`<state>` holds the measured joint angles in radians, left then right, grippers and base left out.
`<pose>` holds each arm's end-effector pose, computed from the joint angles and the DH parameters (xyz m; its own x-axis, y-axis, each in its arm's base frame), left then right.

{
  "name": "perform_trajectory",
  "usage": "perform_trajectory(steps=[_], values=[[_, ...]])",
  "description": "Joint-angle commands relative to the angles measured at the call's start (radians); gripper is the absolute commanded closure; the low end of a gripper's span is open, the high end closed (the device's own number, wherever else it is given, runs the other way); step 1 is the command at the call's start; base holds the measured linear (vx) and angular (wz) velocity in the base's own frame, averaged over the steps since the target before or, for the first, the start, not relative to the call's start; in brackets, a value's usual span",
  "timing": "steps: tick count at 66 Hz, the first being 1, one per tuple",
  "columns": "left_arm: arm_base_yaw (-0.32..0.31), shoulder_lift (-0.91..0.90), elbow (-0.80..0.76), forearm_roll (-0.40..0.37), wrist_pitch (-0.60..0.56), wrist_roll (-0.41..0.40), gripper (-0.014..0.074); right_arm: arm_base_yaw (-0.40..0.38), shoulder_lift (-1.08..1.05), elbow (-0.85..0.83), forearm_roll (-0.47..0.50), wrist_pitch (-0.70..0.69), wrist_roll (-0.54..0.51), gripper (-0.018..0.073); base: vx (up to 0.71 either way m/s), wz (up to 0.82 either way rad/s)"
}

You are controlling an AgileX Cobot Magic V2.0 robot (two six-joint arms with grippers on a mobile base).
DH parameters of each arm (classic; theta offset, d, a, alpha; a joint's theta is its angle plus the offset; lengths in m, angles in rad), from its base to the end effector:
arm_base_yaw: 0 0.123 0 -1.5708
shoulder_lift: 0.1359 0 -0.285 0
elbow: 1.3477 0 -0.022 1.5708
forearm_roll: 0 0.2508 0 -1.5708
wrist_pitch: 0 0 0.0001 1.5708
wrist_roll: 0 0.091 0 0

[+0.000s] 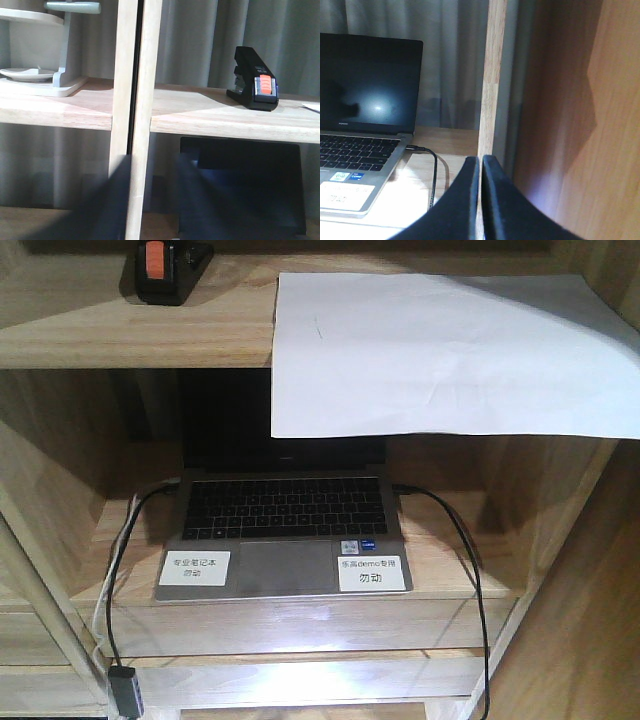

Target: Grab stapler and paper to desk for stapling

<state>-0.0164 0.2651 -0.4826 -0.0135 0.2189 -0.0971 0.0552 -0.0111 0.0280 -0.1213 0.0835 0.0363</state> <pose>0.0609 -0.0013 0.3382 0.0831 -0.1114 -0.9903 0.0286 0.9936 -0.1094 0.0568 0.0022 0.1968 -0.0087 -0.0851 -0.9963 -0.0460 0.9954 -0.0846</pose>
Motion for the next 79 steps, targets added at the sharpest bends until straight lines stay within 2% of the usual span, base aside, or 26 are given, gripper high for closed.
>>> perform_trajectory(steps=[1,10,21,32,44,51,59,66,79], values=[[-0.006,0.017,-0.029,-0.01,-0.083,-0.006,0.0178,-0.005,-0.014,0.003,-0.002,-0.073,-0.008,0.0568,0.0,0.0],[-0.006,0.017,-0.029,-0.01,-0.083,-0.006,0.0104,-0.005,-0.014,0.003,-0.002,-0.072,-0.008,0.0568,0.0,0.0],[-0.006,0.017,-0.029,-0.01,-0.083,-0.006,0.0101,-0.005,-0.014,0.003,-0.002,-0.073,-0.008,0.0568,0.0,0.0],[-0.015,0.017,-0.029,-0.011,-0.025,-0.004,0.0101,-0.005,-0.014,0.003,-0.002,-0.073,-0.008,0.0568,0.0,0.0],[-0.114,0.043,-0.076,-0.011,-0.011,0.079,0.0101,-0.005,-0.014,0.003,-0.002,-0.073,-0.008,0.0568,0.0,0.0],[-0.177,0.107,-0.14,-0.011,0.046,0.127,0.0101,-0.005,-0.014,0.003,-0.002,-0.073,-0.008,0.0568,0.0,0.0],[-0.229,0.215,-0.214,-0.015,0.084,0.133,0.0101,-0.005,-0.014,0.003,-0.002,-0.073,-0.008,0.0568,0.0,0.0],[-0.271,0.318,-0.279,-0.052,0.088,0.134,0.0101,-0.005,-0.014,0.003,-0.002,-0.073,-0.008,0.0568,0.0,0.0],[-0.314,0.516,-0.445,-0.063,0.09,0.165,0.0101,-0.005,-0.014,0.003,-0.002,-0.074,-0.008,0.0568,0.0,0.0]])
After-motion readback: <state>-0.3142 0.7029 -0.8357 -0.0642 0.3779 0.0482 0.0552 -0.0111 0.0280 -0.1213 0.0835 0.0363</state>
